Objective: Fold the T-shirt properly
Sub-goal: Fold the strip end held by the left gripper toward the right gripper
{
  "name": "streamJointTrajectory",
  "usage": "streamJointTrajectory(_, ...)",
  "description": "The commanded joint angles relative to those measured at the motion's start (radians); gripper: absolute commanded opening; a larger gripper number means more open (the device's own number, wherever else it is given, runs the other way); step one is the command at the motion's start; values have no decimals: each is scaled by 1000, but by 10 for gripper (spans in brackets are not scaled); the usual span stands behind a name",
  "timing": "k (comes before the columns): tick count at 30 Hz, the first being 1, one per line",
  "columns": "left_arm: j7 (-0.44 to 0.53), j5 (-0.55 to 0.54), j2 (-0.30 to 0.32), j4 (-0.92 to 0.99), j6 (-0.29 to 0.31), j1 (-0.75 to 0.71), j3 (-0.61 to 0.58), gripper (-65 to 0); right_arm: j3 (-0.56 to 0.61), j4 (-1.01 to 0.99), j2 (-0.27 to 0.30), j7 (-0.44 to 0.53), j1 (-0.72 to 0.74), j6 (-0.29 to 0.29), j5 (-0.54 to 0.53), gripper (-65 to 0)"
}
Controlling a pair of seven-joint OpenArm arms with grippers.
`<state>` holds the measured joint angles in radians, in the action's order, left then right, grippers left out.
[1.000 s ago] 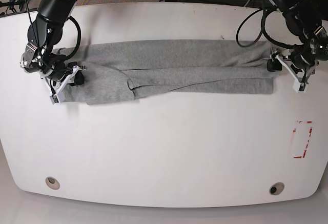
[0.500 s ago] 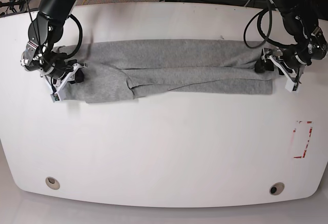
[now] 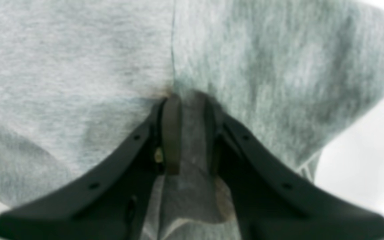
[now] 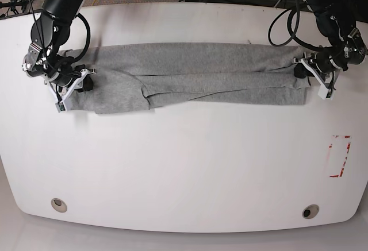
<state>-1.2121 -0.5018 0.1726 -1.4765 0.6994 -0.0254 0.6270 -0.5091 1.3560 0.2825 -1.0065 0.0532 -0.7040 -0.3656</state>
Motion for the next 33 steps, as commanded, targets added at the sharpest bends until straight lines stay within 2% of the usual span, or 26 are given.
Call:
streamJointTrajectory(1,12,-10,8,-132,-1,5,0,-650,-1,6,13,-41,0,6,32,-526)
streamJointTrajectory(6,2,-8,-40,-350,-1,-12,-32,-650,2,6,13,-41,0,6,32,-526)
streamJointTrajectory(12,-91,-10,-49,-494,-1,-32,-227,-650,2,6,13,-41,0,6,32,-526)
streamJointTrajectory(18,-104,-5,-112,-501,-1,-24,-408,-650,2,6,11,-41,-2,6,32,-526)
streamJointTrajectory(26,-101,-4,-195,-470,-1,31,-591,-650,2,6,11,-41,-2,6,32,-526)
streamJointTrajectory(33,-90,-4,-275,-404,-1,55,-651,-650,2,6,11,-41,1,6,32,-526)
